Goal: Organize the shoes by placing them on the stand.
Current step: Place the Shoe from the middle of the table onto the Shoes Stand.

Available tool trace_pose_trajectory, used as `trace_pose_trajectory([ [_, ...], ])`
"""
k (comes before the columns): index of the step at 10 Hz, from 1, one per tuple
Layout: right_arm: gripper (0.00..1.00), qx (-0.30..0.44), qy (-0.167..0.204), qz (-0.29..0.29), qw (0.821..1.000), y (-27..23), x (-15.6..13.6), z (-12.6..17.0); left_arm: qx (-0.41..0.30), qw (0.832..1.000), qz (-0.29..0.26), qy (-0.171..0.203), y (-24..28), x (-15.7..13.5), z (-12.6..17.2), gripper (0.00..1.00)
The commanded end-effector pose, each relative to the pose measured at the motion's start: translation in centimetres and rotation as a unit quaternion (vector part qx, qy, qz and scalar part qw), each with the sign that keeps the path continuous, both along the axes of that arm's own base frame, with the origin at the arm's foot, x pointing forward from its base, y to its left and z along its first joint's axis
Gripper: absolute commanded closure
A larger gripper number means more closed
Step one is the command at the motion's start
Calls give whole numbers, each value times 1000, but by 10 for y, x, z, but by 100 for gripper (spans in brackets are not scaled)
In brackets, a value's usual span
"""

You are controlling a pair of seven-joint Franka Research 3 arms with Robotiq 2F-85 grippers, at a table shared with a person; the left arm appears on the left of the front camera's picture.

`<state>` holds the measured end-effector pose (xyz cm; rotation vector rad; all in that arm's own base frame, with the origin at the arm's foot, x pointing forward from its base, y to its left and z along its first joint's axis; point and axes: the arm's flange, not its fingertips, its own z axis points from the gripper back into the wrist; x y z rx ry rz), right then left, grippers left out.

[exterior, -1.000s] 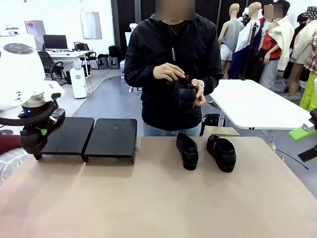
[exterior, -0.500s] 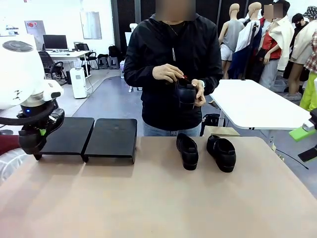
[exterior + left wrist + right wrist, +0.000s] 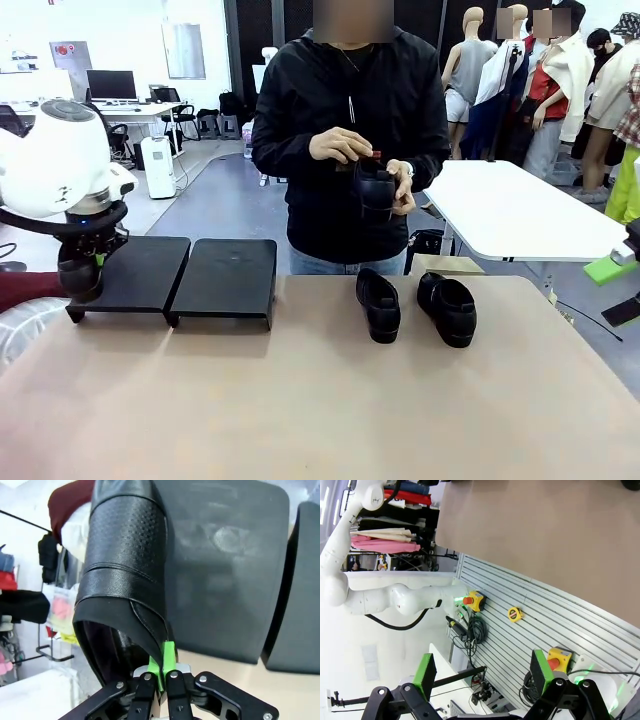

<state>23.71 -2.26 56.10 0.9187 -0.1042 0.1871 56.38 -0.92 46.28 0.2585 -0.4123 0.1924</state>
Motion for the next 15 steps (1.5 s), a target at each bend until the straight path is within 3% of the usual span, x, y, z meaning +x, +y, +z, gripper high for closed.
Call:
trace_pose_trajectory([
  [1, 0, 3, -10, 10, 1000, -2, 1, 2, 27, 998, -14, -58, -4, 24, -1, 100],
  [6, 0, 3, -10, 10, 1000, -2, 1, 2, 59, 995, -78, -37, -9, 47, -17, 100],
  [11, 0, 3, -10, 10, 1000, -2, 1, 2, 67, 996, -66, -1, -12, 50, -25, 100],
  [13, 0, 3, -10, 10, 1000, -2, 1, 2, 57, 996, -69, 8, -10, 49, -24, 0],
  [15, 0, 3, -10, 10, 1000, -2, 1, 2, 55, 996, -64, 4, -7, 47, -21, 0],
])
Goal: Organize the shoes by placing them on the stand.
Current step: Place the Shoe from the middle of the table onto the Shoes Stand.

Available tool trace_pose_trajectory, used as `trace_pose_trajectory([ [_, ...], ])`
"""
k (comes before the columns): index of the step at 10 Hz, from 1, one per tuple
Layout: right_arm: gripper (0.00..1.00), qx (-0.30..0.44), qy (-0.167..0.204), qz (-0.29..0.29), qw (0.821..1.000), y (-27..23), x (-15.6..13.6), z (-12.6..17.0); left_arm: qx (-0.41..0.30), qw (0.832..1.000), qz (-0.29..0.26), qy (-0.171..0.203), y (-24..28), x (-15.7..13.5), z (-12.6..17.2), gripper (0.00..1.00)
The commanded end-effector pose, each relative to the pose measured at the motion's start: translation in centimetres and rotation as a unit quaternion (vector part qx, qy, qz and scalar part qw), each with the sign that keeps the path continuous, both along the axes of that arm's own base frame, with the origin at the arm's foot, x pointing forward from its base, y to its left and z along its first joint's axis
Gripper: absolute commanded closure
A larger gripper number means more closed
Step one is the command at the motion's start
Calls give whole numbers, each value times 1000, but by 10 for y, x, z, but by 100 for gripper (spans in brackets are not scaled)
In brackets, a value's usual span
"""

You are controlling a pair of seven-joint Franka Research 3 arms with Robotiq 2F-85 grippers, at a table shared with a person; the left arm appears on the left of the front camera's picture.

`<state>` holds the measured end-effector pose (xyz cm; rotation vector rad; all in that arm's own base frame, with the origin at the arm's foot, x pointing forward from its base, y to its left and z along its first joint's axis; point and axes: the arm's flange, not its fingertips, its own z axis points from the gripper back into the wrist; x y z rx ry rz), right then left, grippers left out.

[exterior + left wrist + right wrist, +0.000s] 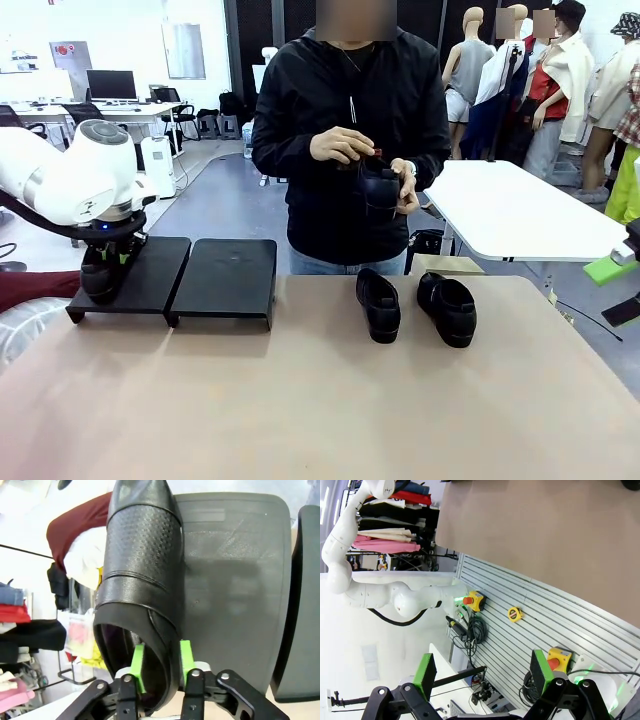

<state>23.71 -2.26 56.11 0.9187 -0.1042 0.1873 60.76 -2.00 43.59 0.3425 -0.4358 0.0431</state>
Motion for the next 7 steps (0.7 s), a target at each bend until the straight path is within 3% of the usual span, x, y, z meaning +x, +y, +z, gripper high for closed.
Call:
trace_pose_trajectory([
  [1, 0, 3, -10, 10, 1000, -2, 1, 2, -4, 1000, 1, -2, 5, 1, 8, 0],
  [5, 0, 3, -10, 10, 1000, -2, 1, 2, -23, 999, 22, -32, 11, -32, 46, 0],
  [7, 0, 3, -10, 10, 1000, -2, 1, 2, -51, 999, 6, -6, 14, -64, 68, 0],
])
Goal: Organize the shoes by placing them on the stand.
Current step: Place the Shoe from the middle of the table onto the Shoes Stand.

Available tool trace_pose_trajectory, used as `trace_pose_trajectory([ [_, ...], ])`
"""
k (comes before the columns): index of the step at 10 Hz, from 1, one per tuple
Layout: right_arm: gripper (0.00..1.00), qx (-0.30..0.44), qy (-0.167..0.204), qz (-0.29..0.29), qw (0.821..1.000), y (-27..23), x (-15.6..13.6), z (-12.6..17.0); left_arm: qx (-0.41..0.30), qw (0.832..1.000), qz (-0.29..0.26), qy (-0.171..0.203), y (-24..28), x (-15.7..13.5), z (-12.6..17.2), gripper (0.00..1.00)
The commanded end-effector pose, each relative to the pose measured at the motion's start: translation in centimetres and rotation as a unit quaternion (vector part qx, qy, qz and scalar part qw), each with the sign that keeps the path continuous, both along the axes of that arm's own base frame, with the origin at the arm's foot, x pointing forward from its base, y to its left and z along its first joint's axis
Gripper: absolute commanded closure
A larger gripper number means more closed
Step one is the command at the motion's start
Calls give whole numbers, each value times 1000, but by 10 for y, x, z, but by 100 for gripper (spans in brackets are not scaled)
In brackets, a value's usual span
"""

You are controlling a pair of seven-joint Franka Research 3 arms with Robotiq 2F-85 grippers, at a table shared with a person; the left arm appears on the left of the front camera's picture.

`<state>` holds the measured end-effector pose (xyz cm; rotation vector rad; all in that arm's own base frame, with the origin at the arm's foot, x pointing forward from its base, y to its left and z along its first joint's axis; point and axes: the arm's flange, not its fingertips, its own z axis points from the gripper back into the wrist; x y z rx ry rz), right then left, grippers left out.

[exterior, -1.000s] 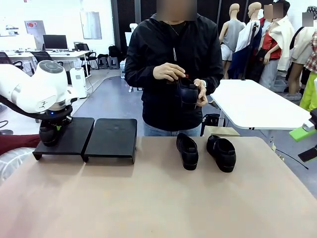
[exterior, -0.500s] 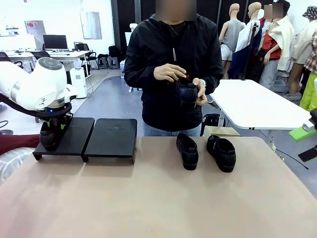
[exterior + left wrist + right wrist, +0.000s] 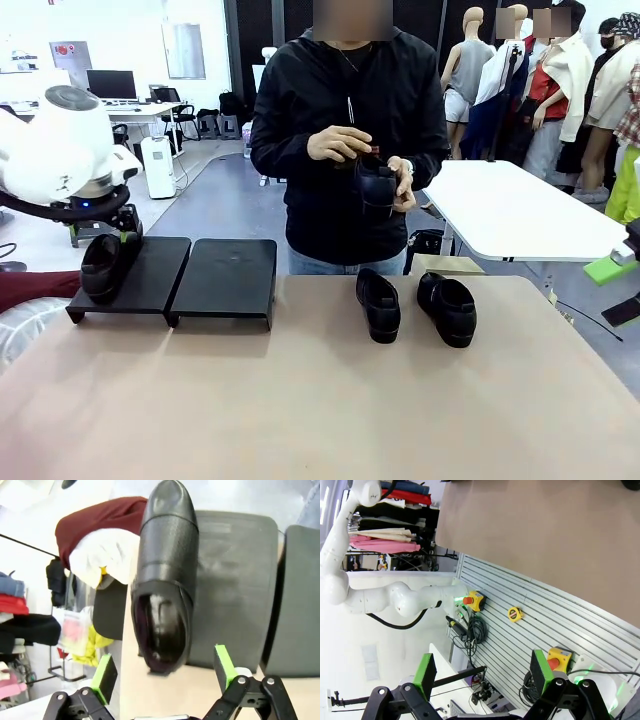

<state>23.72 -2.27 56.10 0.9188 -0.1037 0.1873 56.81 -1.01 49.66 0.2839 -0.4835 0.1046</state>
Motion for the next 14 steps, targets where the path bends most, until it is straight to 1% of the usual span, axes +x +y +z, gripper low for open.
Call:
trace_pose_trajectory([
  [1, 0, 3, -10, 10, 1000, -2, 1, 2, -35, 998, -12, 44, 12, -49, 17, 0],
  [2, 0, 3, -10, 10, 1000, -2, 1, 2, -51, 996, -39, 62, 28, -83, 27, 0],
  [3, 0, 3, -10, 10, 1000, -2, 1, 2, -81, 993, -61, 66, 46, -118, 31, 0],
  [4, 0, 3, -10, 10, 1000, -2, 1, 2, -129, 983, -119, 60, 58, -156, 29, 0],
  [5, 0, 3, -10, 10, 1000, -2, 1, 2, -165, 971, -153, 76, 57, -189, 19, 0],
  [6, 0, 3, -10, 10, 1000, -2, 1, 2, -167, 962, -194, 96, 46, -213, 10, 0],
  [7, 0, 3, -10, 10, 1000, -2, 1, 2, -214, 949, -217, 78, 36, -224, 10, 0],
  [8, 0, 3, -10, 10, 1000, -2, 1, 2, -216, 932, -276, 95, 32, -223, 11, 0],
  [9, 0, 3, -10, 10, 1000, -2, 1, 2, -226, 908, -337, 109, 24, -221, 16, 0],
  [10, 0, 3, -10, 10, 1000, -2, 1, 2, -269, 898, -334, 101, 14, -217, 25, 0],
  [11, 0, 3, -10, 10, 1000, -2, 1, 2, -213, 931, -283, 90, 19, -234, 8, 0],
  [14, 0, 3, -10, 10, 1000, -2, 1, 2, -213, 931, -283, 90, 19, -234, 8, 0],
])
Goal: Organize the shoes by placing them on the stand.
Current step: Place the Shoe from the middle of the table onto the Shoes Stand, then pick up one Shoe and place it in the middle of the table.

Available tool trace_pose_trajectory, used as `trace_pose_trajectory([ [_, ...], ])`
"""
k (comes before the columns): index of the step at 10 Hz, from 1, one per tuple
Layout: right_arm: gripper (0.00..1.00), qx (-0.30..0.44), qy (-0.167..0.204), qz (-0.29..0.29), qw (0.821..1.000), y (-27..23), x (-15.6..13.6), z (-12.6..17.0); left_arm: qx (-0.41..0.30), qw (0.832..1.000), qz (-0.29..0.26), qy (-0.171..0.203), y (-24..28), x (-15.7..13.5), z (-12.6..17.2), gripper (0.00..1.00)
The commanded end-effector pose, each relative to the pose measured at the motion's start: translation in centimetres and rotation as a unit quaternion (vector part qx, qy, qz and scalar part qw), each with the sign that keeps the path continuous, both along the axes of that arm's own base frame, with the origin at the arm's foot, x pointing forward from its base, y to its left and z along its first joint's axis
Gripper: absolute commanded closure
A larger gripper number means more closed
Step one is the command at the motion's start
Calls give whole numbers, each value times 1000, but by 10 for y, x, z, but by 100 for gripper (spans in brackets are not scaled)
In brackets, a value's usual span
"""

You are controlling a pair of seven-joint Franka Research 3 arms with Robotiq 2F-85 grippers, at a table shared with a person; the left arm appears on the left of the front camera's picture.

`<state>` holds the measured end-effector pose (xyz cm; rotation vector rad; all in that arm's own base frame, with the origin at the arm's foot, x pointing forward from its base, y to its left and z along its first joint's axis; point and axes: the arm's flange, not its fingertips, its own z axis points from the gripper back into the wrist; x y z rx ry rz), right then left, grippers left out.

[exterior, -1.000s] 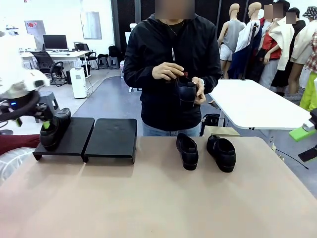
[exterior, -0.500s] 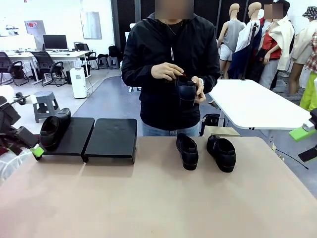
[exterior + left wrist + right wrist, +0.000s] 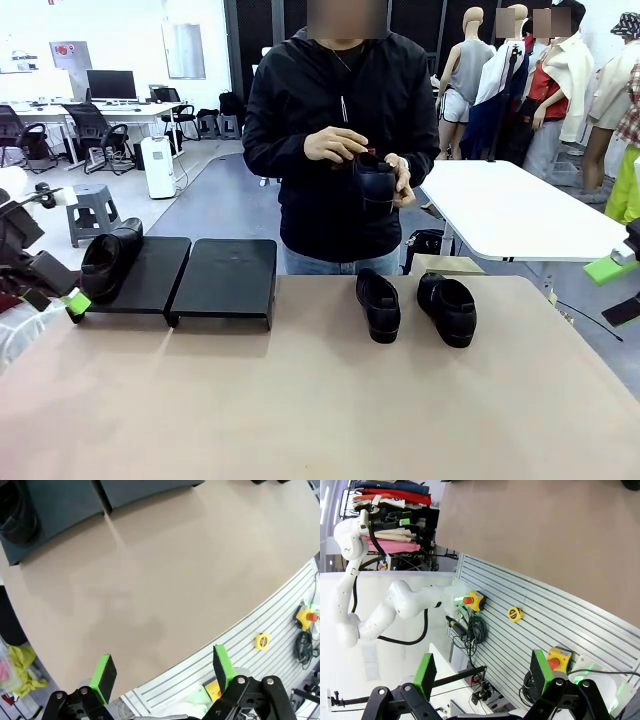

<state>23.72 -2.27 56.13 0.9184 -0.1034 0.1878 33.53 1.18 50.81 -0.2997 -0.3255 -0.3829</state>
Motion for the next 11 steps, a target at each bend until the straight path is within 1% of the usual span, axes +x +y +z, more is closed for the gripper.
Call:
trace_pose_trajectory([
  [1, 0, 3, -10, 9, 1000, -2, 1, 2, 10, 1000, 6, -5, -3, -1, -4, 0],
  [11, 0, 3, -10, 9, 1000, -2, 1, 2, 10, 1000, 6, -5, -3, -1, -4, 0],
])
